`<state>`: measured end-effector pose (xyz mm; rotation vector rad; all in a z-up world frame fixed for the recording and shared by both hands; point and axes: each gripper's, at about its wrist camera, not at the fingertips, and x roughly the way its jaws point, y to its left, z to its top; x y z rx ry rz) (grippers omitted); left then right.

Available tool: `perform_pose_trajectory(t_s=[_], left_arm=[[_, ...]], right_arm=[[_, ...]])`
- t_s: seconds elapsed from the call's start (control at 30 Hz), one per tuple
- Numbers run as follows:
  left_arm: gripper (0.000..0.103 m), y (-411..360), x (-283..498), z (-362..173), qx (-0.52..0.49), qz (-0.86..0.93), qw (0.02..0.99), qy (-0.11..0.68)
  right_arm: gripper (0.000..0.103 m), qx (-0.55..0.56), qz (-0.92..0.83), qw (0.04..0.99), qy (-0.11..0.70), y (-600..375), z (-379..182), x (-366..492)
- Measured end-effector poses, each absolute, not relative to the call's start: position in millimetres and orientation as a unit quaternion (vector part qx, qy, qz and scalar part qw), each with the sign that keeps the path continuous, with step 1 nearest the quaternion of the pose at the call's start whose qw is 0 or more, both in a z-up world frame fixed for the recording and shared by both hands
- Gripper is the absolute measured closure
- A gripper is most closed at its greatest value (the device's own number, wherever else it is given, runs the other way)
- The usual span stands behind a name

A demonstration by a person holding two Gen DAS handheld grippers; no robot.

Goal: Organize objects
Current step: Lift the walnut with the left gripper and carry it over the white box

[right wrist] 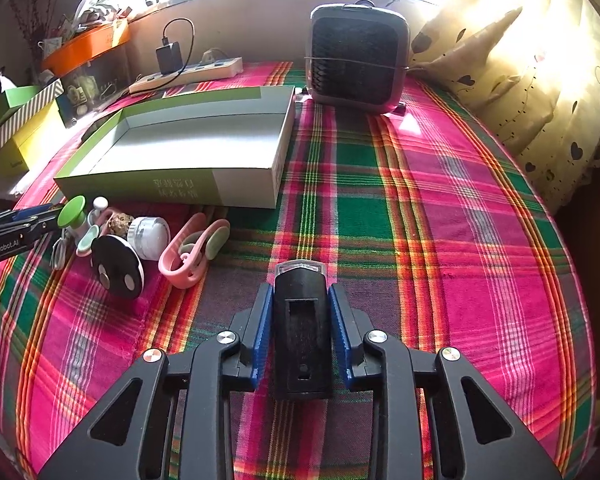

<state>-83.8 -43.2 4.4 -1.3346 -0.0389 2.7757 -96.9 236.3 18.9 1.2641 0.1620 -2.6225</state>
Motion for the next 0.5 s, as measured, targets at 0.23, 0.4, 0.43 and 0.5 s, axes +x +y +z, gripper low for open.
perform_pose_trajectory(t_s=[0.23,0.4,0.43,0.5], left_arm=[[0.074,-47.5,-83.3,4.7,-0.43,0.902,0.024,-0.013],[0.074,-46.2,-83.0,4.3,-0.428,0.904,0.021,-0.01],[0.074,-46.0,-82.7,4.3,-0.427,0.904,0.02,-0.011],[0.074,-46.1,-82.5,4.4,-0.427,0.904,0.02,-0.01]], right_arm=[[0.074,0.431,-0.894,0.112,0.055,235.5,19.3,-98.2],[0.074,0.431,-0.894,0.112,0.055,235.6,19.1,-98.1],[0.074,0.431,-0.894,0.112,0.055,235.6,19.1,-98.2],[0.074,0.431,-0.894,0.112,0.055,235.8,19.2,-98.1]])
